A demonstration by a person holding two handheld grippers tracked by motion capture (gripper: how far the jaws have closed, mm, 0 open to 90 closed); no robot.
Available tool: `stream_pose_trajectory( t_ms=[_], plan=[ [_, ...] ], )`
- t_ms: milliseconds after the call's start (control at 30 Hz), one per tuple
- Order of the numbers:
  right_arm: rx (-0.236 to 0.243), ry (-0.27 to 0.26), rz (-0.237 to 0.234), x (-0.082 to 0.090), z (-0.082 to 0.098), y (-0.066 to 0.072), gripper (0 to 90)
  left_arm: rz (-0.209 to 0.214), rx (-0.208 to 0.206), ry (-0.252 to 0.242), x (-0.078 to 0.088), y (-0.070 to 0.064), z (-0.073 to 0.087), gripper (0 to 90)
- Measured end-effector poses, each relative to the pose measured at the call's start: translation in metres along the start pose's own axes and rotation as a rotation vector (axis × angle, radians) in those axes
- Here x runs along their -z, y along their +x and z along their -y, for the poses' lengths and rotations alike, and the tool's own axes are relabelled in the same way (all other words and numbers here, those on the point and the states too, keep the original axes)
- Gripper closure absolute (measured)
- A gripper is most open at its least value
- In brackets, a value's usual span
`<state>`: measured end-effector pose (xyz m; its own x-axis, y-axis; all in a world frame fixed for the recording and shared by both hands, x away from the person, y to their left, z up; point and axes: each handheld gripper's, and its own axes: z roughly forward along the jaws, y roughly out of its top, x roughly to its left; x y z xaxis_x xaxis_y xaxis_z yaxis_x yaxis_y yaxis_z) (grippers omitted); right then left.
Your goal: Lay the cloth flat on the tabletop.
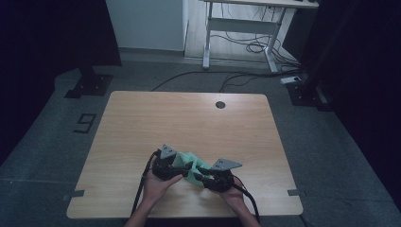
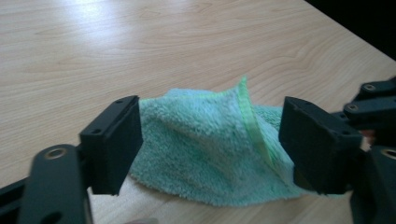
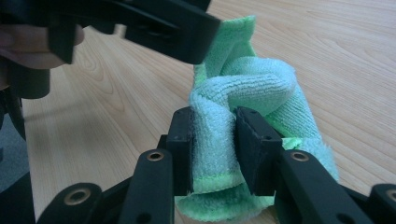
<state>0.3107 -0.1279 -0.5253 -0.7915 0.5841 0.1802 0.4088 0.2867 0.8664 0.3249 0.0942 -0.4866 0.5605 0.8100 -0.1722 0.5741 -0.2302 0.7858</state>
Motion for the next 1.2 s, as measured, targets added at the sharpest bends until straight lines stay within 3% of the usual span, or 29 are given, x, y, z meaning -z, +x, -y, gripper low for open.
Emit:
stream_pose_trajectory(
  t_ms=[133, 333, 533, 600, 833, 1200],
  plan=[
    [0.004, 0.003, 0.003, 0.000, 0.000, 0.001, 68.1, -0.021, 0.001, 0.018, -0.005, 0.002, -0.002, 34.9],
    [0.014, 0.013, 0.003, 0.000, 0.001, 0.002, 66.6, 0.027, -0.003, 0.030, -0.008, 0.006, 0.003, 57.0],
    [0.021, 0.034, 0.020, 0.002, 0.004, 0.005, 58.0, 0.059, -0.028, 0.041, -0.006, 0.008, 0.008, 74.8],
    [0.022, 0.040, 0.027, 0.002, 0.006, 0.006, 61.8, 0.062, -0.032, 0.039, -0.005, 0.008, 0.009, 80.1],
    [-0.016, 0.030, 0.029, 0.008, 0.003, 0.000, 80.8, 0.078, -0.039, 0.006, 0.005, 0.010, 0.013, 86.8],
    [-0.043, -0.060, 0.071, 0.031, -0.008, -0.009, 84.0, 0.089, -0.042, -0.049, 0.032, 0.019, 0.012, 87.4]
  ],
)
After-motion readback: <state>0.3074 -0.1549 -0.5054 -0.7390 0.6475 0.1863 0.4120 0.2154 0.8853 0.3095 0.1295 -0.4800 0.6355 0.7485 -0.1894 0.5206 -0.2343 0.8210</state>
